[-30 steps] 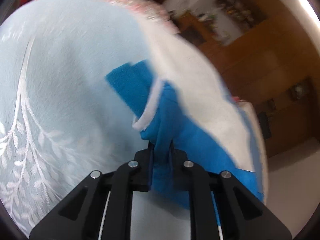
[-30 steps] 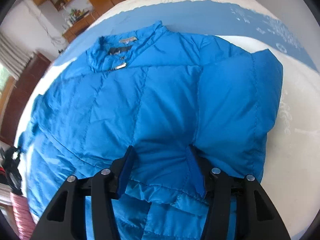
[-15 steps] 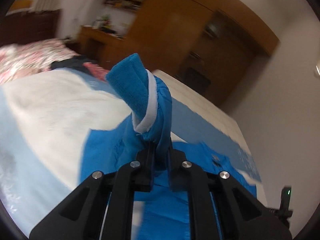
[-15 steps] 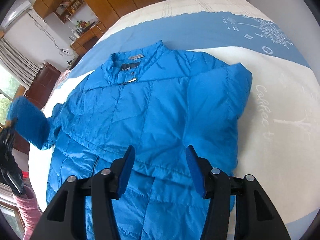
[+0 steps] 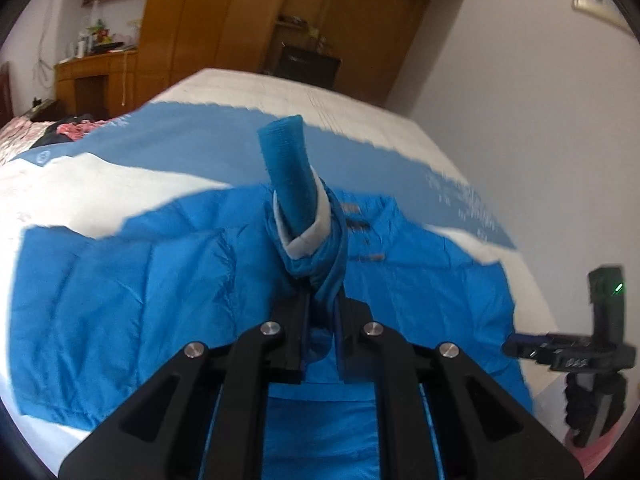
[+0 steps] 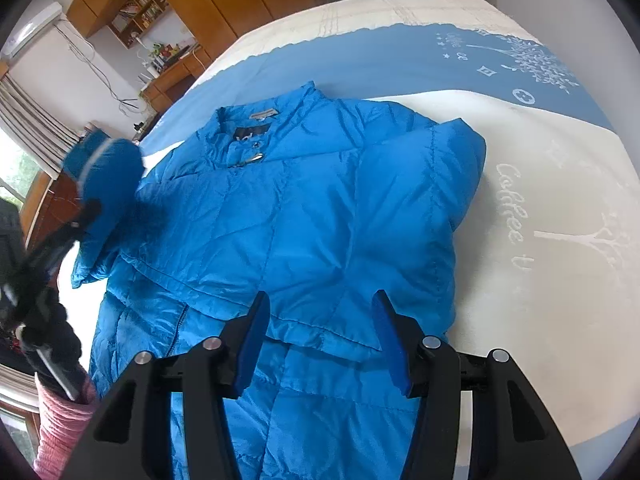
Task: Fold large clothes
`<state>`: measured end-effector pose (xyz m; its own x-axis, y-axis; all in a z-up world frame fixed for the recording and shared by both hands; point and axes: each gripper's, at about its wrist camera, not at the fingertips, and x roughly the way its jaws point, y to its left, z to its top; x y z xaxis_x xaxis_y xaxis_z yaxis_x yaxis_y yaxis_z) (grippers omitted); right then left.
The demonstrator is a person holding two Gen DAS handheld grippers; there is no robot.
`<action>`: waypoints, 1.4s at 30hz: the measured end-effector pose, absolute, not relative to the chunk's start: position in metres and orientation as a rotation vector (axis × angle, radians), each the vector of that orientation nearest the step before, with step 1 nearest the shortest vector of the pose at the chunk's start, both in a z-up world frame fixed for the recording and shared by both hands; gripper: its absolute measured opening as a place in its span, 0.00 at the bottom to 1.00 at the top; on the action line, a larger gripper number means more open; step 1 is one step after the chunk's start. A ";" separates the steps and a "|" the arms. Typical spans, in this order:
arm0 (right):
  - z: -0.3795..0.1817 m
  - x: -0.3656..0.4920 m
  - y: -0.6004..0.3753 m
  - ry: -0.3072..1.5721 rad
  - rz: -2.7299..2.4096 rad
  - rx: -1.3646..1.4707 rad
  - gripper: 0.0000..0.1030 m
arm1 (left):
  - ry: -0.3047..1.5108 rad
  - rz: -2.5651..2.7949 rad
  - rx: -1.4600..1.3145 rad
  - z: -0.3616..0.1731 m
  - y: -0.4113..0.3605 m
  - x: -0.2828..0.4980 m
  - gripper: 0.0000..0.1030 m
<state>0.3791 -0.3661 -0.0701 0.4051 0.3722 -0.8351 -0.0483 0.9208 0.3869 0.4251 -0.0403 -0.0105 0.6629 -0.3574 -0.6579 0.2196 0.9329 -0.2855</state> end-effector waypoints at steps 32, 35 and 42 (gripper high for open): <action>-0.105 0.482 -0.252 1.290 0.598 0.500 0.14 | 1.017 -0.186 -0.143 -0.066 0.028 0.427 0.44; -0.098 0.476 -0.257 1.255 0.593 0.475 0.13 | 0.990 -0.217 -0.174 -0.051 0.032 0.416 0.44; -0.063 0.442 -0.311 1.141 0.491 0.480 0.13 | 0.891 -0.185 -0.199 -0.020 0.049 0.408 0.44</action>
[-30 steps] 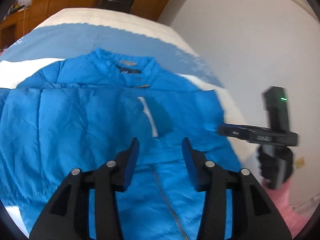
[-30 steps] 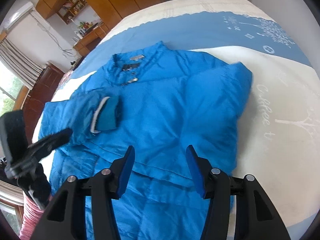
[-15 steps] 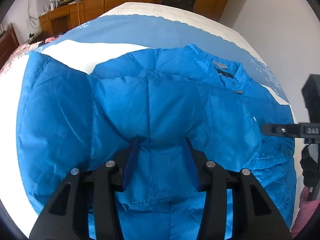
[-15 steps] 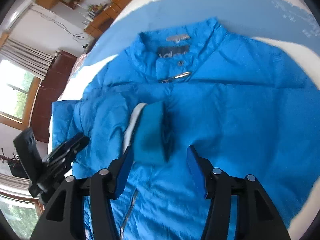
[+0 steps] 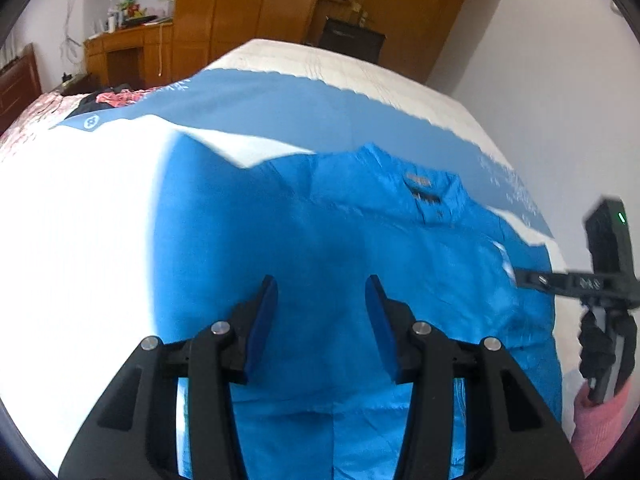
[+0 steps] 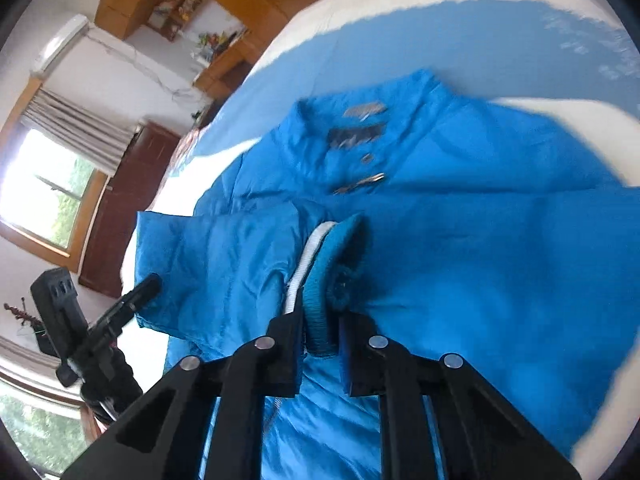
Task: Fold large clothes
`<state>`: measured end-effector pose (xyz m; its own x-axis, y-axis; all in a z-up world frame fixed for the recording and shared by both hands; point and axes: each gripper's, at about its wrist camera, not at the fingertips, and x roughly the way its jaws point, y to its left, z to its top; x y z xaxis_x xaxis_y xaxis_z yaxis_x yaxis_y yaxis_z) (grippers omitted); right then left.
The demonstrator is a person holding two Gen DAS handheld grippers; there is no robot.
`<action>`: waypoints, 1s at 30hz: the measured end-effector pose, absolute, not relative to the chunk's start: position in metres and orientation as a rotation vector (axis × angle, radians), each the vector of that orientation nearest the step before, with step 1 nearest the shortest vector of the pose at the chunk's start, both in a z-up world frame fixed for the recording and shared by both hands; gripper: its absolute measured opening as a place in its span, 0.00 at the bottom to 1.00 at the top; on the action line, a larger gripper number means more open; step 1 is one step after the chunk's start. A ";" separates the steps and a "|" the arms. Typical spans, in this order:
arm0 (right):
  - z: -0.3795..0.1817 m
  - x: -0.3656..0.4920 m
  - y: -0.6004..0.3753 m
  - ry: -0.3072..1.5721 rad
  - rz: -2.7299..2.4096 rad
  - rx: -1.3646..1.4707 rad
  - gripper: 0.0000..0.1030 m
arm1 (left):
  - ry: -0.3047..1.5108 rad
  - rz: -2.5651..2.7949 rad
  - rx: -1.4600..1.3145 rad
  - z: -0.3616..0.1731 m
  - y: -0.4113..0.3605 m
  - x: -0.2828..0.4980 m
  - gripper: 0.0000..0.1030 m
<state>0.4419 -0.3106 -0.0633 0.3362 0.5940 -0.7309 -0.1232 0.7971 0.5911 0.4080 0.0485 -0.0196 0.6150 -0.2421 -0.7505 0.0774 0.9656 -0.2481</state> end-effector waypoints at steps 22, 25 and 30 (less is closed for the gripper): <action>-0.095 0.420 -0.392 1.157 0.284 0.495 0.22 | 1.037 -0.129 -0.065 -0.065 0.028 0.449 0.43; -0.061 0.407 -0.398 1.059 0.219 0.428 0.25 | 0.986 -0.159 -0.085 -0.042 0.027 0.443 0.44; -0.034 0.413 -0.367 1.036 0.300 0.372 0.24 | 0.965 -0.192 -0.072 -0.025 0.003 0.456 0.48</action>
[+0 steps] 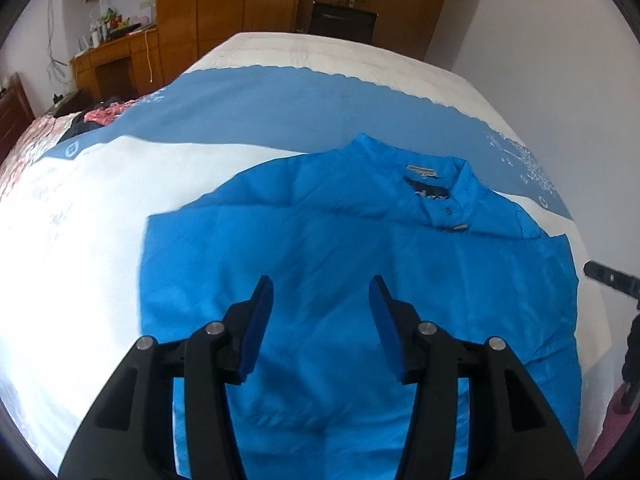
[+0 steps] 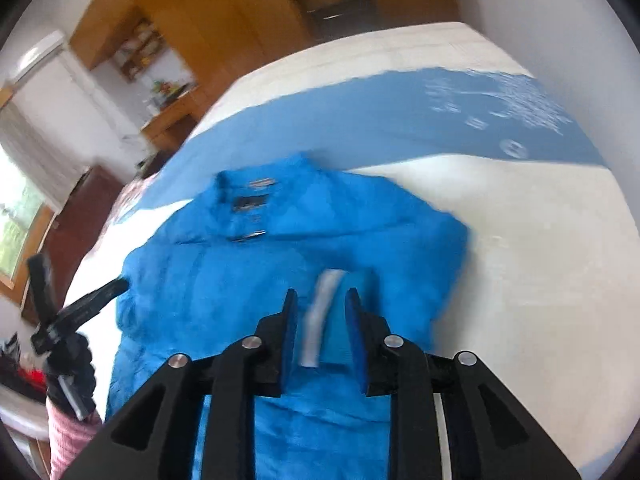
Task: Fold large clothes
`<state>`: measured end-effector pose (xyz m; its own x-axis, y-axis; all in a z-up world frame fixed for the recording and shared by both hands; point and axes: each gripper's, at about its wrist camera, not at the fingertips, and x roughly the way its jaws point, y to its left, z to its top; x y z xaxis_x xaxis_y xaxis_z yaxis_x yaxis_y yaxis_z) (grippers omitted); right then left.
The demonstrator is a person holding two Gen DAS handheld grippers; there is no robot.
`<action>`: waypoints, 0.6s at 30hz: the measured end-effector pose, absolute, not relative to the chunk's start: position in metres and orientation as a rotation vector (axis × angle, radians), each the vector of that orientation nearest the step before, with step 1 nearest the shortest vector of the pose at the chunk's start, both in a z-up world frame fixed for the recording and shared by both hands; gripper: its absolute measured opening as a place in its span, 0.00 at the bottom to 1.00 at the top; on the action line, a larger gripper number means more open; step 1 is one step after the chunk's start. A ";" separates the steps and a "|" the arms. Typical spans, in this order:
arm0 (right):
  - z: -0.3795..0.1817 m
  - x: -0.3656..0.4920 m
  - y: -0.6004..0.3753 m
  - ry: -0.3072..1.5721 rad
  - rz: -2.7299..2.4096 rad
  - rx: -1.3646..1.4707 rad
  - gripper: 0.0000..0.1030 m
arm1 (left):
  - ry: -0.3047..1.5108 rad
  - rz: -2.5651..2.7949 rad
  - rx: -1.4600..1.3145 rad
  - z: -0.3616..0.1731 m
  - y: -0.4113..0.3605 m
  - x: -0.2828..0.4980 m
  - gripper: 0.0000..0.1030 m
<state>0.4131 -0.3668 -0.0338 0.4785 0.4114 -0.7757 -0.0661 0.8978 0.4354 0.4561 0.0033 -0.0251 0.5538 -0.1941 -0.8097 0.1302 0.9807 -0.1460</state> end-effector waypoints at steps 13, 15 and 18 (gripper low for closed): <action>-0.100 0.447 -0.353 1.173 0.275 0.387 0.18 | 1.058 -0.222 -0.043 -0.069 -0.010 0.493 0.48; -0.103 0.448 -0.349 1.168 0.264 0.370 0.17 | 1.043 -0.208 -0.018 -0.073 -0.014 0.492 0.48; -0.102 0.448 -0.344 1.163 0.243 0.347 0.17 | 1.027 -0.174 0.023 -0.073 -0.020 0.490 0.48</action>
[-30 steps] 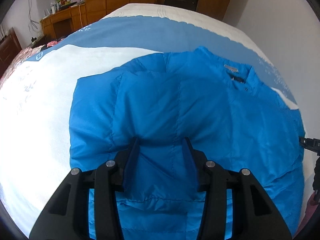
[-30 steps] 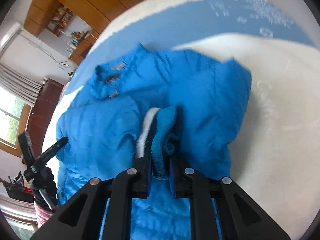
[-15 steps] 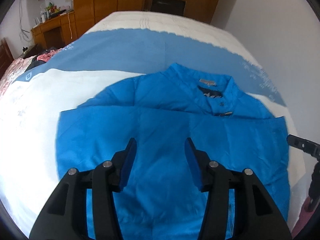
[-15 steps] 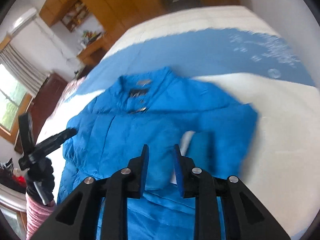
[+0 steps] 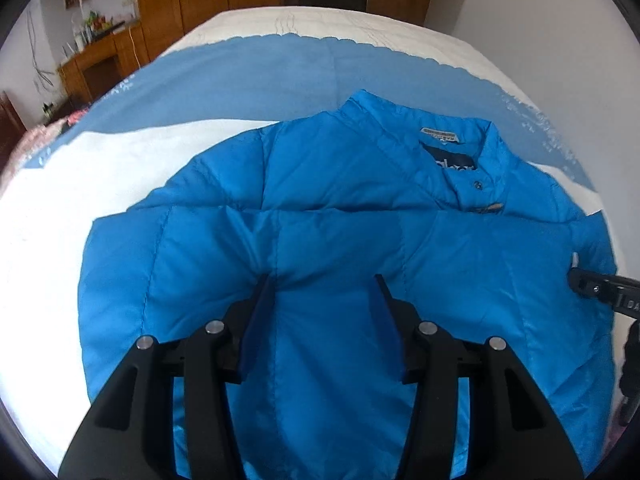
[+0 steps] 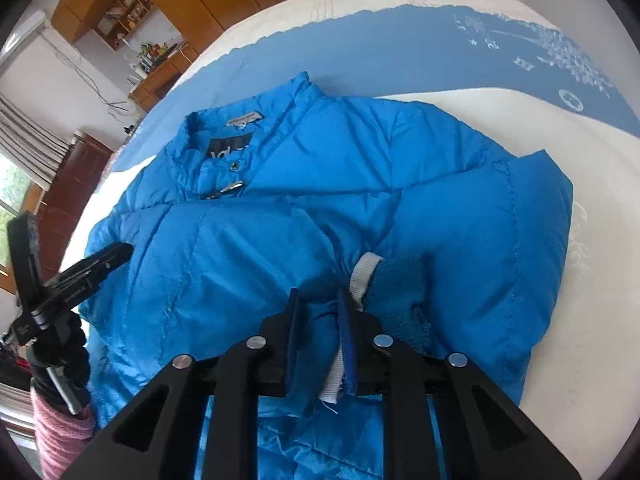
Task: Fold large clothes
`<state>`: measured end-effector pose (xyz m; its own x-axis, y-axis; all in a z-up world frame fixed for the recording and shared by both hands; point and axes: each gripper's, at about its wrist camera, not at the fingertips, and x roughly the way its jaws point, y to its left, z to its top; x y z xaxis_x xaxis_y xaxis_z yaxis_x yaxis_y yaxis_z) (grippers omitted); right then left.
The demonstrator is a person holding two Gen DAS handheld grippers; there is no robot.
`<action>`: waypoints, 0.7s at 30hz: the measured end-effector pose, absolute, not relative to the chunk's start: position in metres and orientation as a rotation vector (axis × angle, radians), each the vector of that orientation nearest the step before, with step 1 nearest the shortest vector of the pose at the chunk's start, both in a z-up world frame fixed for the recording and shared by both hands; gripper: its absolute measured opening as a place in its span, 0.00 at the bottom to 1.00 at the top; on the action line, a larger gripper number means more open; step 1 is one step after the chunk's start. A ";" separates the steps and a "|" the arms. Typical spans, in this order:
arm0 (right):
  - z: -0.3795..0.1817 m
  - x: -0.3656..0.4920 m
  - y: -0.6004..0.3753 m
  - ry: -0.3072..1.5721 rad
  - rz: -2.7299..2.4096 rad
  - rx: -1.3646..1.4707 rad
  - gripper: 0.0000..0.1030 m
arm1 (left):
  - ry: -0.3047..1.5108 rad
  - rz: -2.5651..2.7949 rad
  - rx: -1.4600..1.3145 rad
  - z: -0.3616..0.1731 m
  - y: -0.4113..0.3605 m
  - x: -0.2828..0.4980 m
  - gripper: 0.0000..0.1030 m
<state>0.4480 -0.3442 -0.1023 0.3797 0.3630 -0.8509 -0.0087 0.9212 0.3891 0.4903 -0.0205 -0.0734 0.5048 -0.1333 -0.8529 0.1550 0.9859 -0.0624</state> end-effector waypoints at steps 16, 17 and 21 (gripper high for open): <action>-0.052 0.239 -0.382 1.008 0.422 0.310 0.45 | 0.965 -0.167 -0.091 -0.015 0.095 0.289 0.76; -0.054 0.224 -0.384 1.009 0.421 0.314 0.46 | 0.974 -0.144 -0.084 -0.019 0.103 0.270 0.76; -0.067 0.169 -0.389 1.022 0.412 0.361 0.49 | 1.023 -0.108 -0.150 -0.040 0.132 0.213 0.77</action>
<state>0.1686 -0.3887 -0.0668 0.4577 0.4903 -0.7416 -0.1611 0.8661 0.4732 0.2127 0.1323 -0.0396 0.5166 -0.1596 -0.8412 0.0192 0.9844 -0.1750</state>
